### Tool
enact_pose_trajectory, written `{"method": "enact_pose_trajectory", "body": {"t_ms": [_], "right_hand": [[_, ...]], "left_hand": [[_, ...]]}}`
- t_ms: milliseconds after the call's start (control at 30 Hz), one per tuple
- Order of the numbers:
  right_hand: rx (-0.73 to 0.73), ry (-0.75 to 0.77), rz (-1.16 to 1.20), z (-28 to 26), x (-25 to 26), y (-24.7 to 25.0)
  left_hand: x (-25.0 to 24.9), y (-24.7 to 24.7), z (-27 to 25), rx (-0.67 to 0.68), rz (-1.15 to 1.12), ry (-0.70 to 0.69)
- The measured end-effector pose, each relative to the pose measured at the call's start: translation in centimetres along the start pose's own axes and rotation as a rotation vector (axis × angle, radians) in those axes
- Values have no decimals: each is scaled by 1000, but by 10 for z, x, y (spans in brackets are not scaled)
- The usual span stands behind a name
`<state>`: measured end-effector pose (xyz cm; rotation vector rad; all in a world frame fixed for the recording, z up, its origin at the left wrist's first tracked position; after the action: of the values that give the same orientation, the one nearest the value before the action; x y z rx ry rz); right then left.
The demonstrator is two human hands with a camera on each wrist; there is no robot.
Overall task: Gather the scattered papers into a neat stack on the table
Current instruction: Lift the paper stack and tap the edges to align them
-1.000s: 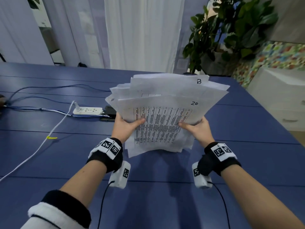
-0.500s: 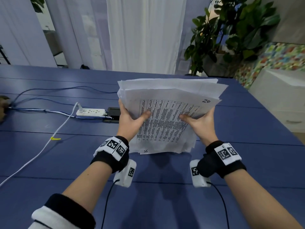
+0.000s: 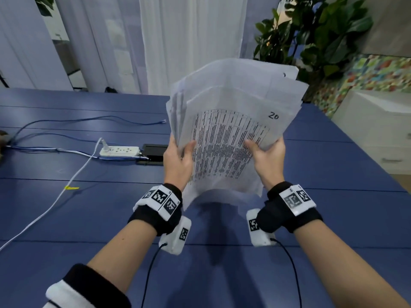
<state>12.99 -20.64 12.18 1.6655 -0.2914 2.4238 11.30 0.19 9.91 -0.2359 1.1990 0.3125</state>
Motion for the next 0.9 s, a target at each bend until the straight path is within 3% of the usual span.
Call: {"method": "enact_pose_trajectory", "body": {"t_ms": [133, 300, 467, 633, 767, 900], "right_hand": [[74, 15, -85, -10, -6, 4], [92, 20, -44, 0, 0, 13], [169, 10, -32, -1, -5, 15], [218, 63, -96, 1, 1, -1], [124, 53, -19, 12, 1, 2], [95, -81, -27, 6, -23, 11]], "left_hand": [[3, 4, -8, -9, -45, 7], [-7, 8, 5, 12, -59, -43], [-3, 5, 0, 74, -80, -9], [-34, -13, 9, 177, -20, -140], [-28, -8, 18, 24, -139, -79], [-8, 0, 9, 25, -152, 74]]}}
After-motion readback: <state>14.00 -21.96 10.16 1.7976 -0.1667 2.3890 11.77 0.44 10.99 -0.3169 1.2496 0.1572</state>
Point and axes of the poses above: each hand's wrist, its own z-axis towards the middle knuckle, its own y-axis out of the back of the hand, x = y × z, the point moved 3 cm from there along z, towards the middle knuckle
